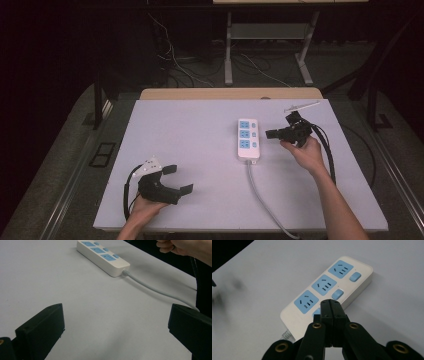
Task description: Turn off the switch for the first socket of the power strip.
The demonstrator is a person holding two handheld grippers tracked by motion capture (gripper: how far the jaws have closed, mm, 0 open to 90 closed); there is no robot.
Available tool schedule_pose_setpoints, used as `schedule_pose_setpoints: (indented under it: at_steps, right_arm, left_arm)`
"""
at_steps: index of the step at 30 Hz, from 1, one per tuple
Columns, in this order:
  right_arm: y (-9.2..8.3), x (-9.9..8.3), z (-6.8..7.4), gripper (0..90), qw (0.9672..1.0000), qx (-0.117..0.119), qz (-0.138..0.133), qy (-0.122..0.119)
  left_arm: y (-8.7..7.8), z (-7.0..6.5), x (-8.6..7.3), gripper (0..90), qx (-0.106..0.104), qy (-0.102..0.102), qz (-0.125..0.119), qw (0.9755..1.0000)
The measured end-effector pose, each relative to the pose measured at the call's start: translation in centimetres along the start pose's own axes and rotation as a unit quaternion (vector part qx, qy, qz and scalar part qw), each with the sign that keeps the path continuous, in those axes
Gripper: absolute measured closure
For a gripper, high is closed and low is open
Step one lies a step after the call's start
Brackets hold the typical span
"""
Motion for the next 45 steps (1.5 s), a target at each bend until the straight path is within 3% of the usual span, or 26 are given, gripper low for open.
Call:
schedule_pose_setpoints:
  at_steps: [3, 8, 10, 11, 13, 14, 15, 16, 19, 21, 23, 29, 45]
  right_arm:
    - [-0.5, -0.6, 0.1, 89.4, 1.0, -0.002, -0.004, 0.003]
    - [-1.6, -1.4, 0.2, 76.9, 0.9998, -0.004, -0.017, 0.013]
    - [-2.1, -1.7, 0.2, 68.5, 0.9995, -0.006, -0.025, 0.018]
    - [-2.5, -2.0, 0.3, 55.9, 0.9993, -0.003, -0.03, 0.023]
    - [-2.6, -2.1, 0.4, 50.6, 0.9993, -0.003, -0.031, 0.023]
    - [-2.8, -2.5, 0.6, 38.8, 0.9993, -0.005, -0.027, 0.025]
    - [-2.9, -2.7, 0.7, 33.3, 0.9993, -0.01, -0.025, 0.027]
    - [-2.9, -2.7, 0.7, 33.3, 0.9993, -0.01, -0.025, 0.027]
    - [-3.3, -3.4, 1.2, 14.1, 0.9991, -0.022, -0.026, 0.027]
    - [-3.5, -3.8, 1.5, 10.4, 0.9989, -0.018, -0.029, 0.031]
    - [-3.7, -4.2, 1.8, 0.6, 0.9988, -0.016, -0.03, 0.037]
    - [-4.5, -5.5, 2.4, 0.3, 0.9982, -0.001, -0.048, 0.037]
    - [-5.8, -10.4, 3.9, 0.3, 0.9972, 0.011, -0.07, 0.026]
  left_arm:
    - [0.0, 0.0, 0.0, 0.0, 0.0, 0.0, 0.0, 1.0]
    - [0.1, -0.1, 0.0, 0.0, 0.0, -0.001, -0.001, 1.0]
    - [0.1, -0.1, 0.0, 0.0, -0.001, -0.001, 0.0, 1.0]
    - [0.1, -0.1, 0.0, 0.0, -0.001, -0.001, 0.0, 1.0]
    - [0.1, -0.2, 0.1, 0.0, 0.0, -0.002, -0.001, 1.0]
    - [0.1, -0.2, 0.1, 0.0, 0.0, -0.001, -0.002, 1.0]
    - [0.0, -0.2, 0.1, 0.0, 0.0, -0.002, -0.002, 1.0]
    - [0.0, -0.2, 0.1, 0.0, 0.001, -0.003, -0.002, 1.0]
    - [-0.1, -0.3, 0.1, 0.0, 0.002, -0.005, 0.0, 1.0]
    - [-0.2, -0.4, 0.1, 0.0, 0.002, -0.006, -0.001, 1.0]
    - [-0.3, -0.5, 0.1, 0.0, 0.003, -0.009, -0.004, 1.0]
    - [-0.3, -0.8, 0.0, 0.0, 0.003, -0.014, -0.002, 0.9999]
    - [-0.8, -1.3, -0.5, 0.0, 0.003, -0.026, 0.013, 0.9996]
Point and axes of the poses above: each handheld gripper's, and its own axes: y roughly forward along the jaws, x roughly out of its top, z roughly to its left, the point moved 2 cm from there along y, roughly forward along the jaws, and after that the axes turned 4 degrees about y, right-handed, at the moved point
